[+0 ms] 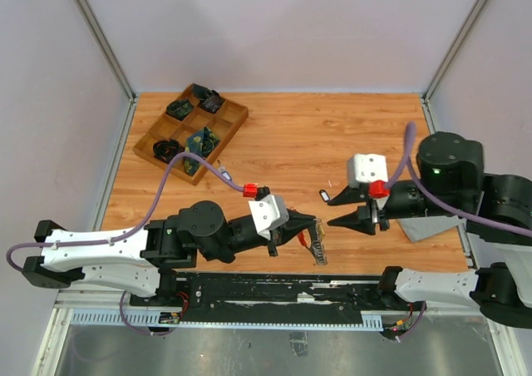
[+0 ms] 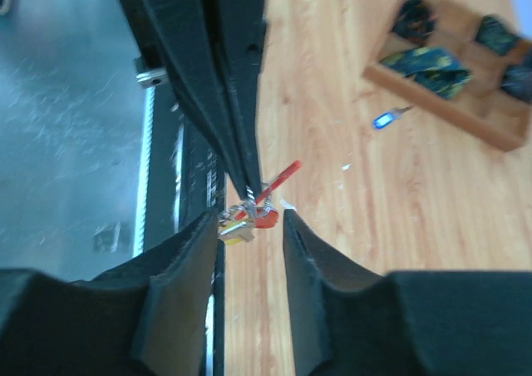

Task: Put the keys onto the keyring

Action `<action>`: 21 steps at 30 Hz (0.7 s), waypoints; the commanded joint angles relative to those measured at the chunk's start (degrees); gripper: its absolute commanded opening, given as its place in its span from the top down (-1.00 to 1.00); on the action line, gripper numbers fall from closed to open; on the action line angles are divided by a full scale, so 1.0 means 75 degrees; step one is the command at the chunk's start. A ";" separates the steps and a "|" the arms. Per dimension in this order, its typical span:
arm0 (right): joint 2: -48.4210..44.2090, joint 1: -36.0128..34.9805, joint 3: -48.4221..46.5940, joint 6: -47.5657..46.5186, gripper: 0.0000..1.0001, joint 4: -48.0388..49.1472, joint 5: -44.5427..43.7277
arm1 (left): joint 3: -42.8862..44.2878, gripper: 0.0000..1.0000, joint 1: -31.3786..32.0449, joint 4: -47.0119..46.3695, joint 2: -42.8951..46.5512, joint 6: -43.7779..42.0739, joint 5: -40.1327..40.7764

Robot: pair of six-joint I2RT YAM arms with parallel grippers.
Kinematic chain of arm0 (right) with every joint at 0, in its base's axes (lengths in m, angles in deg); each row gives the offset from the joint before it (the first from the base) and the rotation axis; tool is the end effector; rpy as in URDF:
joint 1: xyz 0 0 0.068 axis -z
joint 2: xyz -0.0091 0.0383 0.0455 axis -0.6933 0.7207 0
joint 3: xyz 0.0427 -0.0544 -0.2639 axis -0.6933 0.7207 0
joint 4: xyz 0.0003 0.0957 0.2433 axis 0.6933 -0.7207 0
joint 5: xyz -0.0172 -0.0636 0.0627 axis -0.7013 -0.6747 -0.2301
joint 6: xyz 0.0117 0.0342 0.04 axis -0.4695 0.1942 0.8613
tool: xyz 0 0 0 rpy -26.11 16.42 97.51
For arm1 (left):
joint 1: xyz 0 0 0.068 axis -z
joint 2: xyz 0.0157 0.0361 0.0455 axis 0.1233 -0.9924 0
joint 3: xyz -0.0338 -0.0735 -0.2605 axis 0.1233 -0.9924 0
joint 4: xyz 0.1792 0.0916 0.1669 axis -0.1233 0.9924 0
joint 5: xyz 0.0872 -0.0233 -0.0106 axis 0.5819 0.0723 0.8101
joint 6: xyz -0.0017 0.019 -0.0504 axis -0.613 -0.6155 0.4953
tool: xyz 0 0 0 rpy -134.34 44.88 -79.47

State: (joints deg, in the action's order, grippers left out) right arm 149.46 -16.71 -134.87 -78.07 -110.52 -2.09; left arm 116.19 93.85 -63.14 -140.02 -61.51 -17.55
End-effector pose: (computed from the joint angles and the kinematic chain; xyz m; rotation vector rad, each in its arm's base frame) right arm 0.0437 0.1087 0.5236 -1.5010 1.3648 0.9250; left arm 0.0223 -0.2331 0.4232 0.9756 1.2553 -0.9438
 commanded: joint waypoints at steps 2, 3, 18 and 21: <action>-0.1035 -0.0176 0.0711 0.1205 0.17 0.2012 -0.1510 | -0.0467 0.99 0.0032 -0.0833 0.0765 0.0235 0.0547; -0.1137 -0.0175 0.0911 0.1410 0.16 0.2170 -0.1677 | -0.0628 0.99 0.0033 -0.1009 0.0921 0.0271 0.0657; -0.0932 -0.0177 0.2315 0.1645 0.32 0.3457 0.0072 | -0.1794 0.99 -0.0528 -0.2265 0.2238 0.0857 -0.0539; -0.0981 -0.0177 0.2524 0.1578 0.31 0.3876 0.0622 | -0.1760 0.99 -0.0529 -0.2285 0.2197 0.0855 -0.0732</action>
State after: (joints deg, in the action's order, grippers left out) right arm 143.62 -16.71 -116.90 -65.50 -88.55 -5.28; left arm 102.53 90.17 -75.84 -123.97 -56.16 -18.23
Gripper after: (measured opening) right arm 0.339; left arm 0.017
